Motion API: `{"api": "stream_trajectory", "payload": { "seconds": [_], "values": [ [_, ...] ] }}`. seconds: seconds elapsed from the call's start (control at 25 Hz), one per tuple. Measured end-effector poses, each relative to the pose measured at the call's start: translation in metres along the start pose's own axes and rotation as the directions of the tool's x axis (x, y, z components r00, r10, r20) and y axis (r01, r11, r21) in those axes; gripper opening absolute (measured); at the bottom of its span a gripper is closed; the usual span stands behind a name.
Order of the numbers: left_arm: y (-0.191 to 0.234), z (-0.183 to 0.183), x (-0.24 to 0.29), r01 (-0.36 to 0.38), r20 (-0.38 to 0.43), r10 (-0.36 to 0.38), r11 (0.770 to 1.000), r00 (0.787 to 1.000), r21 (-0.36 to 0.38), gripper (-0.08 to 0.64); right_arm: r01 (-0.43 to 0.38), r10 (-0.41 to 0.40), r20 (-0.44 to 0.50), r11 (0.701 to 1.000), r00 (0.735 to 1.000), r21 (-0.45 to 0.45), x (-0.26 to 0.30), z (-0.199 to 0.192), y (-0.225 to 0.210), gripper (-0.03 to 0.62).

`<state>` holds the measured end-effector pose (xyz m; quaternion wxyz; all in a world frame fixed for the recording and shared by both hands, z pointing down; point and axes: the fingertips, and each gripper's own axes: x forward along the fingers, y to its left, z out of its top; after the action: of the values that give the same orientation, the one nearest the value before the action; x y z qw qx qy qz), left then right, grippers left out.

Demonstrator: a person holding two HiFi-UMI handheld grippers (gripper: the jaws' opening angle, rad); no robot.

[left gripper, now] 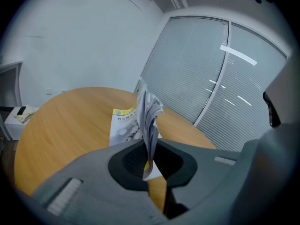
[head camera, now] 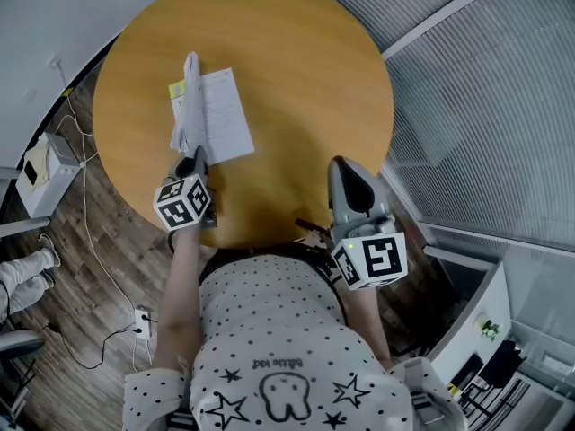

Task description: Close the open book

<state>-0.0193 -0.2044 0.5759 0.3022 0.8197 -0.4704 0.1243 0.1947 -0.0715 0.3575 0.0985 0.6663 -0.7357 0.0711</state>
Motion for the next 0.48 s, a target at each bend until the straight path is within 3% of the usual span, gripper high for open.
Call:
{"api": "stream_trajectory", "payload": {
  "seconds": [0.48],
  "values": [
    [-0.009, -0.006, 0.012, 0.006, -0.036, -0.004, 0.999, 0.999, 0.042, 0.032, 0.008, -0.008, -0.008, 1.000, 1.000, 0.008, 0.004, -0.003, -0.009, 0.005]
  ]
}}
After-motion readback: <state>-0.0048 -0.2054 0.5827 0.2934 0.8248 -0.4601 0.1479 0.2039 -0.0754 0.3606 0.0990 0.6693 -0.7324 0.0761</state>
